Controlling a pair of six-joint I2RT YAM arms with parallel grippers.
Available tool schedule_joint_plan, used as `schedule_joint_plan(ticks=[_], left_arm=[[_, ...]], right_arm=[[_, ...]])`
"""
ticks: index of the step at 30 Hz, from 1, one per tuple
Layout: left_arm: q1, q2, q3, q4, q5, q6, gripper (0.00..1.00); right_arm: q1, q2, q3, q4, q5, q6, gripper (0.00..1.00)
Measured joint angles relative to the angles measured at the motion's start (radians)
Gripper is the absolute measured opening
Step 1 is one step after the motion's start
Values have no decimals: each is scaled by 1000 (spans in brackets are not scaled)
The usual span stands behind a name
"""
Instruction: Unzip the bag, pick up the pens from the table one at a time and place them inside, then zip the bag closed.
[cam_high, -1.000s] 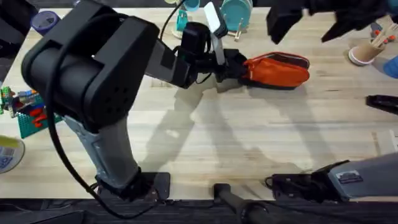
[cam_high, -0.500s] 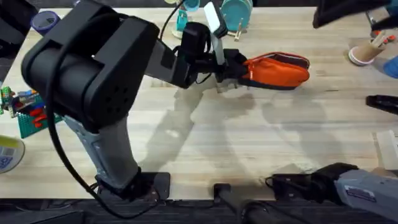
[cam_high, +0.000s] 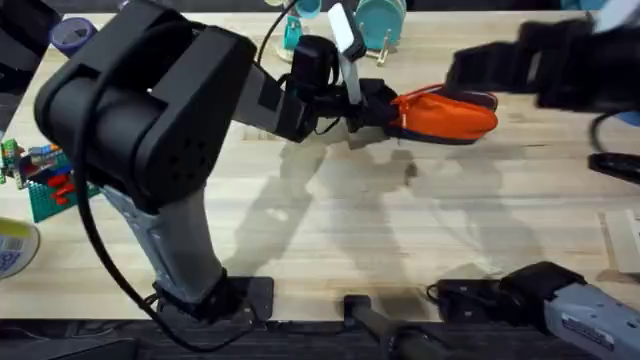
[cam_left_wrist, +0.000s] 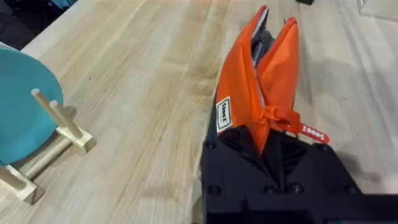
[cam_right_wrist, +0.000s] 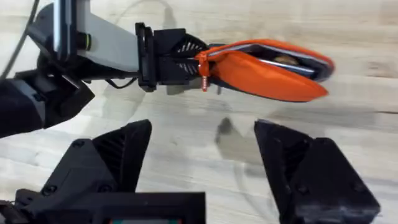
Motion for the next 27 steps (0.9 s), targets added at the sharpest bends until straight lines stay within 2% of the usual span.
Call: schedule_joint_plan(ticks=[7, 12, 27], left_arm=[[0, 0, 0, 0, 0, 0, 43], [0, 0, 0, 0, 0, 0, 42], [0, 0, 0, -1, -1, 2, 42]], right_arm=[[0, 37, -192, 198, -76, 1, 996], [0, 81, -274, 317, -104, 4, 996], [0, 355, -309, 546, -119, 60, 995]])
